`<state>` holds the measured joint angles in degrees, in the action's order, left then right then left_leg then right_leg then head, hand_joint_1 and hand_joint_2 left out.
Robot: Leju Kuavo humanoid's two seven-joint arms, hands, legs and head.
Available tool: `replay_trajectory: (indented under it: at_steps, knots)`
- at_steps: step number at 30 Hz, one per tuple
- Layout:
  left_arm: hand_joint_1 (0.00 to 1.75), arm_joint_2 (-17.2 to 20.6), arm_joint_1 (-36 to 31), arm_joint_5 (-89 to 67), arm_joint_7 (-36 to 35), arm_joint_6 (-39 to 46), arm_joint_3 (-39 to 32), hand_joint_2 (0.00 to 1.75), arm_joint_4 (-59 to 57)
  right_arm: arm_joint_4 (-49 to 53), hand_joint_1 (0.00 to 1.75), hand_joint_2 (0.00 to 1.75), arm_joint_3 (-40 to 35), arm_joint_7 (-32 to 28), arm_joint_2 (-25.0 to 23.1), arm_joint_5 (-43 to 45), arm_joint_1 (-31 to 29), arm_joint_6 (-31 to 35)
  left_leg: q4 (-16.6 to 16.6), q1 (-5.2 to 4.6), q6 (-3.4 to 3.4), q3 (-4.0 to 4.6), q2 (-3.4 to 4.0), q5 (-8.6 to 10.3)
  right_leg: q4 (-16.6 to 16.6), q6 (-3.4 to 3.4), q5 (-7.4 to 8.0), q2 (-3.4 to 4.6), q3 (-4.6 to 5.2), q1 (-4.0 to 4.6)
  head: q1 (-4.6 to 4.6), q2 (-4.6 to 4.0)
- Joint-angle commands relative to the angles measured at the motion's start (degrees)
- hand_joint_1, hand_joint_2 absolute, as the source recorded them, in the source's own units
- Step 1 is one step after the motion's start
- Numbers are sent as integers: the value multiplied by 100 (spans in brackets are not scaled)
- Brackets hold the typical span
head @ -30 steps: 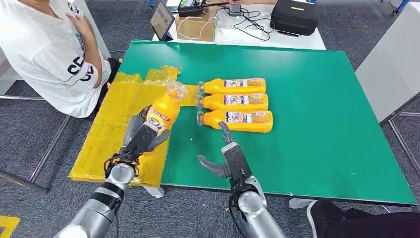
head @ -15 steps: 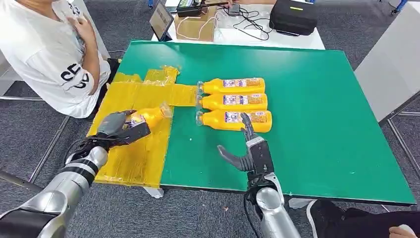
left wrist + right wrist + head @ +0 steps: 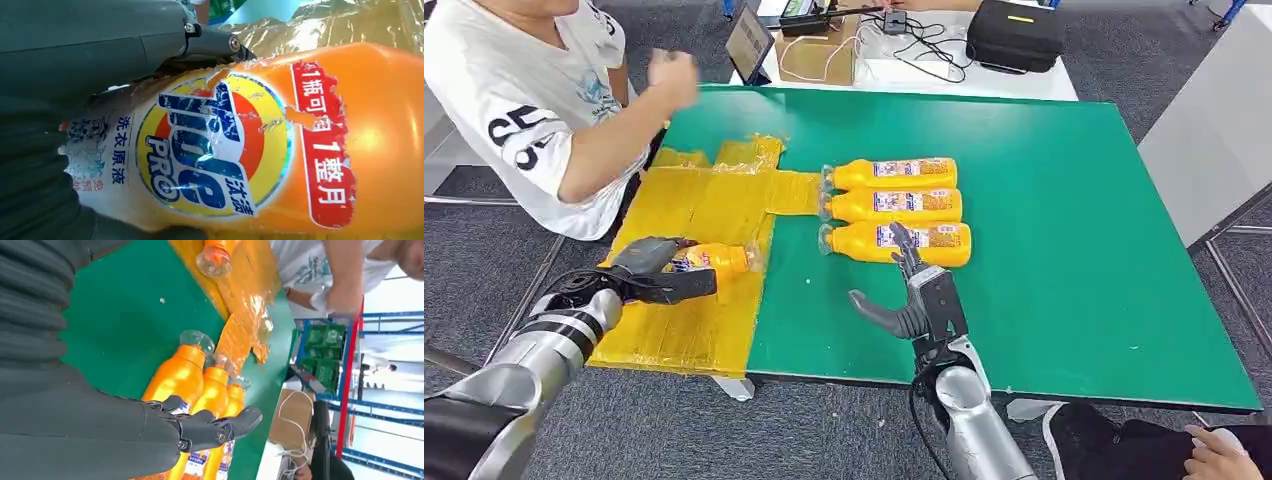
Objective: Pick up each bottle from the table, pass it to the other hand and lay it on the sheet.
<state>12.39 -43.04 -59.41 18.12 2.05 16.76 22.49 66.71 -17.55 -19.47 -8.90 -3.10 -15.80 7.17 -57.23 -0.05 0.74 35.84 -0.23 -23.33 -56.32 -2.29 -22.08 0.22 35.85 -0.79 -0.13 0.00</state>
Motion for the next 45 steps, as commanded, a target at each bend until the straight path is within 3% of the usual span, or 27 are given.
replay_trajectory:
  at_steps: [1,8,16,18,20,22,26,28,34,45]
  knots:
    - [0,39,113,-36,-91,207,178,175,-554,-615,0,175,-248,-1,94,-24,-386,-44,8,0,-4,-35,25,-11,7,7,-5,20,-27,1,-2,0]
    - [0,-118,381,153,113,1490,-314,175,-343,-632,0,175,-263,15,109,-88,-303,-47,9,0,-6,-32,9,-7,6,6,-8,10,-31,-1,-2,0]
    - [0,-525,806,1527,1398,2186,-1684,175,385,-720,0,175,-314,203,240,-634,-320,278,1,4,-7,-24,-3,-7,7,9,-12,-5,-27,4,-2,0]
    - [0,-771,1084,2230,1796,1757,-2115,175,913,-648,0,175,-343,413,334,-1055,-288,430,2,0,-5,-11,-9,0,5,5,-8,-9,-12,-1,0,0]
    - [0,-814,1185,2250,1756,1729,-2106,175,1084,-608,0,175,-306,419,343,-1075,-266,412,2,1,-5,-18,-16,-4,7,6,-14,-16,-23,1,0,0]
    - [0,-995,1505,2822,1889,1051,-2267,175,1642,-503,0,175,-353,678,439,-1538,-215,480,0,2,-5,-24,-14,-9,9,6,-16,-14,-30,2,-2,2]
    - [0,-1019,1623,2846,1864,1000,-2225,175,1831,-427,0,175,-317,696,450,-1570,-172,460,1,-3,-4,-6,-11,-5,9,5,-11,-11,-11,-2,2,0]
    - [0,-1158,1889,3614,1980,109,-2446,175,2288,-428,0,175,-400,960,562,-2074,-170,495,-5,1,-5,-12,-12,-14,6,8,-18,-13,-18,3,0,0]
    - [0,-1634,2613,4835,1592,-1067,-2359,175,3507,-448,0,175,-293,1500,982,-3282,-130,397,2,-4,-1,-5,-17,-9,13,3,-14,-17,-13,-2,0,0]
    - [0,-1714,2579,5287,1364,-1402,-1917,175,3649,-962,0,175,-505,2095,1455,-4486,-586,-39,-3,-5,-3,11,-11,-7,11,5,-8,-9,1,-3,-2,0]
